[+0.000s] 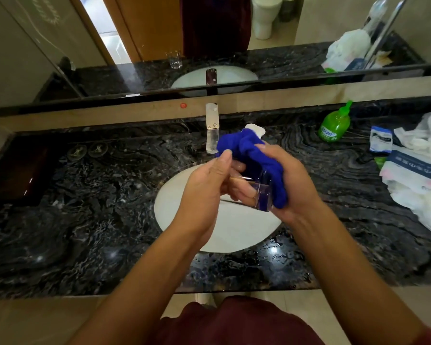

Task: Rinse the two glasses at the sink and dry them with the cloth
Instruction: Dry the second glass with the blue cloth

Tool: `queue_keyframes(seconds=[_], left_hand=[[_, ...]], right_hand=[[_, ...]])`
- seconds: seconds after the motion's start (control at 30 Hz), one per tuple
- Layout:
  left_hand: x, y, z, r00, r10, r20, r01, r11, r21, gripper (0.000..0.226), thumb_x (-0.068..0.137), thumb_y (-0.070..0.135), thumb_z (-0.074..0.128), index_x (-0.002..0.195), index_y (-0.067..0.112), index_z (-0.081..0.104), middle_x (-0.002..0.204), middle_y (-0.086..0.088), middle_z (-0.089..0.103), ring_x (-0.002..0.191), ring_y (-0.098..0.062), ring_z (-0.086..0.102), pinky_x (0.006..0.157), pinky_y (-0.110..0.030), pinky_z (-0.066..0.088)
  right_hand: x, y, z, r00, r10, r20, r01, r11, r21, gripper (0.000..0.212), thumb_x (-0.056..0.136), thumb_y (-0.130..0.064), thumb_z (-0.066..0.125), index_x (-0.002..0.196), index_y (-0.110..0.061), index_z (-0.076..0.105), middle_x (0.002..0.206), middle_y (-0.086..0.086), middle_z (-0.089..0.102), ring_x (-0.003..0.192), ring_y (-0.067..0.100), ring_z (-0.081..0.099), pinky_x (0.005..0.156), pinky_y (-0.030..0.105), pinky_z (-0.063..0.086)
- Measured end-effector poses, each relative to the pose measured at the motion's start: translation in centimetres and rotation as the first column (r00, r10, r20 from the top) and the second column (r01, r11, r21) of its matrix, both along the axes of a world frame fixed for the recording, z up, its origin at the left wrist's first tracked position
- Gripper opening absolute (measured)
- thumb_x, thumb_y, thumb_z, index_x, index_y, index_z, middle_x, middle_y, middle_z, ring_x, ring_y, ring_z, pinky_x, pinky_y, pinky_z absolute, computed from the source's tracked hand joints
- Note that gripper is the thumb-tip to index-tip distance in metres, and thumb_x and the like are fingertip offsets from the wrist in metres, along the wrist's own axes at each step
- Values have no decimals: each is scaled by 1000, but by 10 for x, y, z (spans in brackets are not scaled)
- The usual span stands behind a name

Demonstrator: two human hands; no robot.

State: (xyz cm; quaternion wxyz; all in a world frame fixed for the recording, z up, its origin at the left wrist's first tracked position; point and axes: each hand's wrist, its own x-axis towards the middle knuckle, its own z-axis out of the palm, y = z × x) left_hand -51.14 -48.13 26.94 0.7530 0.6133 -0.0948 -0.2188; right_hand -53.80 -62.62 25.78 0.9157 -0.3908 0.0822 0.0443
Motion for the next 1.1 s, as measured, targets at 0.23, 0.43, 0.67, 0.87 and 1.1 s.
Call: queue_keyframes(seconds=[0.23, 0.43, 0.67, 0.87, 1.1], left_hand=[[2, -14, -8, 942, 15, -335, -97, 968, -230, 45, 110, 32, 37, 98, 1, 67, 60, -3, 68, 54, -13, 64, 62, -25, 55], [5, -23, -13, 906, 150, -395, -236, 955, -179, 41, 110, 37, 38, 109, 3, 61, 62, 1, 66, 54, -11, 63, 59, -23, 51], [-8, -29, -11, 926, 322, -196, -330, 944, -8, 43, 110, 37, 42, 111, 5, 70, 97, -14, 77, 90, -24, 71, 86, -40, 57], [-8, -20, -5, 953, 249, -170, -261, 964, -51, 45, 109, 21, 45, 75, 18, 76, 71, -3, 72, 65, -13, 66, 66, -27, 54], [-7, -12, -4, 986, 63, -153, -87, 984, -153, 27, 92, 27, 50, 78, 8, 63, 45, -8, 56, 41, -22, 56, 53, -30, 52]], right_hand=[[-8, 16, -23, 966, -252, -64, 258, 903, 343, 61, 102, -42, 53, 147, -1, 49, 142, 25, 55, 121, 32, 60, 101, 43, 54], [-28, 28, -18, 833, -539, 123, 539, 740, -403, 38, 96, -40, 61, 134, -45, 60, 132, -6, 69, 117, 17, 67, 102, 45, 55], [-39, 39, -19, 830, -321, 456, 555, 397, -731, 48, 101, -32, 58, 148, -27, 51, 163, -2, 40, 151, 12, 37, 121, 40, 37], [-35, 36, -15, 828, -359, 430, 559, 475, -680, 32, 101, -35, 55, 132, -33, 62, 148, -18, 54, 143, 9, 47, 117, 34, 40], [-21, 11, -20, 932, -355, -74, 345, 931, -117, 68, 90, -54, 64, 136, -4, 61, 134, 25, 66, 117, 39, 65, 102, 53, 51]])
